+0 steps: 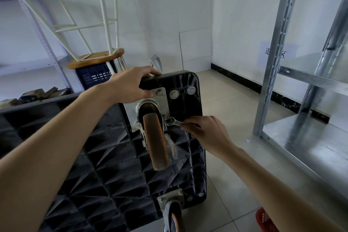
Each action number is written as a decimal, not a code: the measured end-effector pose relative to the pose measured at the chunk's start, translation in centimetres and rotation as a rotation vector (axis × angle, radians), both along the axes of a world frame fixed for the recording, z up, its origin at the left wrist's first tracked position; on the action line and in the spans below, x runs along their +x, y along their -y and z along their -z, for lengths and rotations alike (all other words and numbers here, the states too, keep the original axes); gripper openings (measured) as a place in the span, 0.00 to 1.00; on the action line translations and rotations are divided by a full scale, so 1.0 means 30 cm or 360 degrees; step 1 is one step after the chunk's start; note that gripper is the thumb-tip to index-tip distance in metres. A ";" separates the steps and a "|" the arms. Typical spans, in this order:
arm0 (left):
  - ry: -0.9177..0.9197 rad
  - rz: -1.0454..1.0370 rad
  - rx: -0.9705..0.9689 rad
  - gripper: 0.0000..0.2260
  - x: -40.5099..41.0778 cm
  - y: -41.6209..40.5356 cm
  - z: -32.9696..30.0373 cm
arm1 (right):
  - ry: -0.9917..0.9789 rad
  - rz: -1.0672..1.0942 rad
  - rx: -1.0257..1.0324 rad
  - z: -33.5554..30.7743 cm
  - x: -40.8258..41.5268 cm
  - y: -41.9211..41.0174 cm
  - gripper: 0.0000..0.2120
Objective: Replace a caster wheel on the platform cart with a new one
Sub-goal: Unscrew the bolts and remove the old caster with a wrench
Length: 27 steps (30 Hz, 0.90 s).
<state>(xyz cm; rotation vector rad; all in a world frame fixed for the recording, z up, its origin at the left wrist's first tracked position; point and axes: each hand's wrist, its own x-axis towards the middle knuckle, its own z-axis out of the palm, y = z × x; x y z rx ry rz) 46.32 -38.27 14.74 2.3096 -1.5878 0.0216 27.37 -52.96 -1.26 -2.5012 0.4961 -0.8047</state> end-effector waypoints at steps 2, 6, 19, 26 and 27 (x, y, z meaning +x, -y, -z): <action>0.0005 -0.0003 -0.0004 0.24 -0.001 -0.001 -0.002 | -0.0011 -0.0013 0.0022 -0.002 0.008 0.005 0.10; 0.0013 -0.0002 -0.0001 0.23 -0.001 -0.002 -0.003 | -0.0053 -0.0024 -0.0059 -0.012 0.010 0.019 0.11; -0.0013 0.0018 0.0000 0.23 0.016 0.001 0.003 | -0.0370 -0.0167 -0.0681 -0.233 -0.001 0.014 0.11; 0.0055 -0.0014 0.0007 0.24 0.014 0.001 0.001 | -0.0729 -0.0150 -0.1744 -0.446 0.064 -0.062 0.11; 0.0047 -0.0021 0.0002 0.24 0.015 -0.001 0.002 | -0.0722 -0.0144 -0.1720 -0.438 0.060 -0.060 0.12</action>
